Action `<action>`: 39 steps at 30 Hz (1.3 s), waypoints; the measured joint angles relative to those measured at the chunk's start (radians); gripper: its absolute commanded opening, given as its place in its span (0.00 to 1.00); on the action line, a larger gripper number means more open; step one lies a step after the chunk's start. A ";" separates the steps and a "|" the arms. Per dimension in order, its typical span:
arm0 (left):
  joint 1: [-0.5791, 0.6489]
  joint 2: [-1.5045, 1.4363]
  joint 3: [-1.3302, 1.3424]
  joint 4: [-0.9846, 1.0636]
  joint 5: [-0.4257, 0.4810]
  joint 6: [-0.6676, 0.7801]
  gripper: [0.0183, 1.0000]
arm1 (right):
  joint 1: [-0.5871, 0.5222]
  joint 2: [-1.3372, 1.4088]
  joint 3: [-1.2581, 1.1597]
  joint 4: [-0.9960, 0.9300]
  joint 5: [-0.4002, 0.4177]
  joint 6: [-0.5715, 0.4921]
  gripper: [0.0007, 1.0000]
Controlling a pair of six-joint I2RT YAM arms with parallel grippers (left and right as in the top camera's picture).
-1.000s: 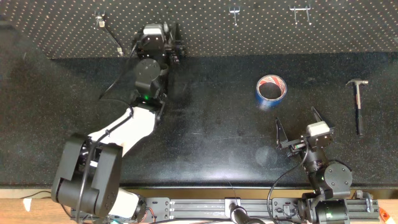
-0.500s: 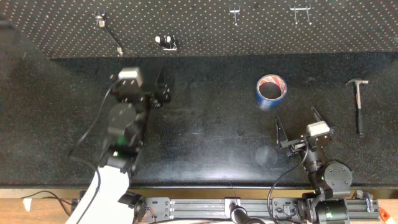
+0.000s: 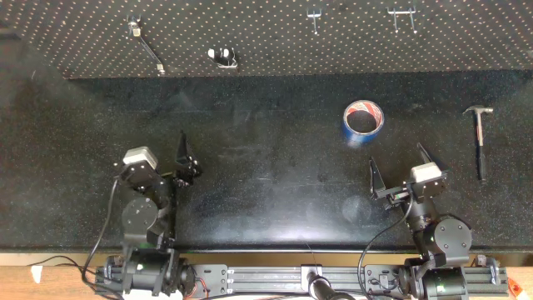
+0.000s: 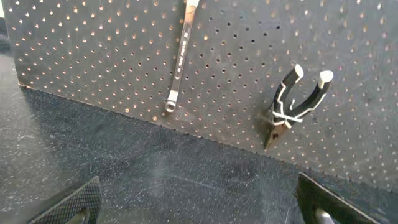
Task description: Place Tools Onto Pegboard
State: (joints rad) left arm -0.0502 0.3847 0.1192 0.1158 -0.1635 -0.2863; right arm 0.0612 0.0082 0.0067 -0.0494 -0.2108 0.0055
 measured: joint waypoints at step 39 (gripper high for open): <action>0.068 -0.367 -0.112 -0.189 0.165 0.161 1.00 | 0.000 0.000 0.000 -0.005 0.045 0.000 0.98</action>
State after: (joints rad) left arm 0.0181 0.0174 0.0071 -0.0734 0.0017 -0.1249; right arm 0.0612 0.0082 0.0067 -0.0540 -0.1658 0.0051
